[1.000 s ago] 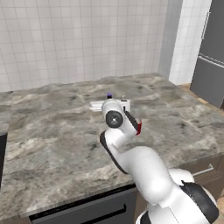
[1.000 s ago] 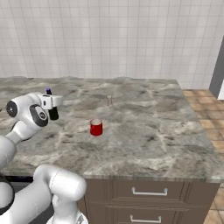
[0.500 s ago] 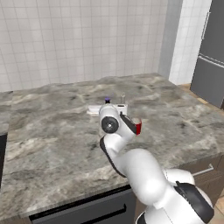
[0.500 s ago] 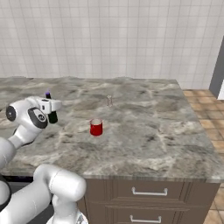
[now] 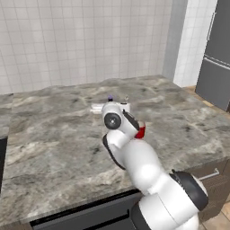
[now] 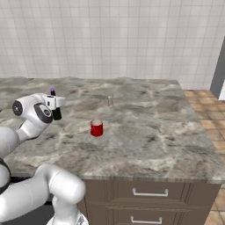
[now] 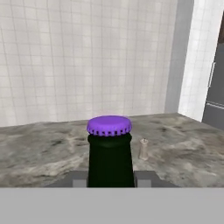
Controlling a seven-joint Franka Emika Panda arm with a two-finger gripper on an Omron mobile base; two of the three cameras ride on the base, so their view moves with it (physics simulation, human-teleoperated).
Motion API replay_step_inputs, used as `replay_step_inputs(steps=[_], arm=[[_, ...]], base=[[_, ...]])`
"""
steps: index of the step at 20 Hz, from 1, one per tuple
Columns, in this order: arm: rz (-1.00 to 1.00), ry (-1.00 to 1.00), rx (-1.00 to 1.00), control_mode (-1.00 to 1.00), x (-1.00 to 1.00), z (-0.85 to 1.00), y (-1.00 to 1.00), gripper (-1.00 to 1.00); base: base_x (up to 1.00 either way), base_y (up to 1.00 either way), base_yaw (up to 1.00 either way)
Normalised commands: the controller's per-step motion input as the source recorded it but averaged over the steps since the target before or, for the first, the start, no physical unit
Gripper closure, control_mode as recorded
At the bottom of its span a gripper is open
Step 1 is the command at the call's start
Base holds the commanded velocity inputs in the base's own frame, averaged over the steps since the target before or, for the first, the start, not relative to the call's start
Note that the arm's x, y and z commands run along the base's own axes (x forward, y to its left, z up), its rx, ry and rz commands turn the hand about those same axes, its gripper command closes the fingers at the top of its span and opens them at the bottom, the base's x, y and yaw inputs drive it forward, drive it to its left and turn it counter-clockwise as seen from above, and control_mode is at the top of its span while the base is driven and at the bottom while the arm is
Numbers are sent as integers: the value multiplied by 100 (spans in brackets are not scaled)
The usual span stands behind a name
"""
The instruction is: Open the cabinet directly in front. Then move the beer and the mug to the dining counter with the candle on it.
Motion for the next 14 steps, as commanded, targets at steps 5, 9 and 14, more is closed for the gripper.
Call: replay_step_inputs(steps=[5,9,14], arm=[[0,1,0,-100,56,-14,-11,100],[1,0,0,-100,23,-37,-25,100],[3,0,0,-100,17,-45,-16,100]], base=[[0,0,0],[0,0,0],[0,0,0]])
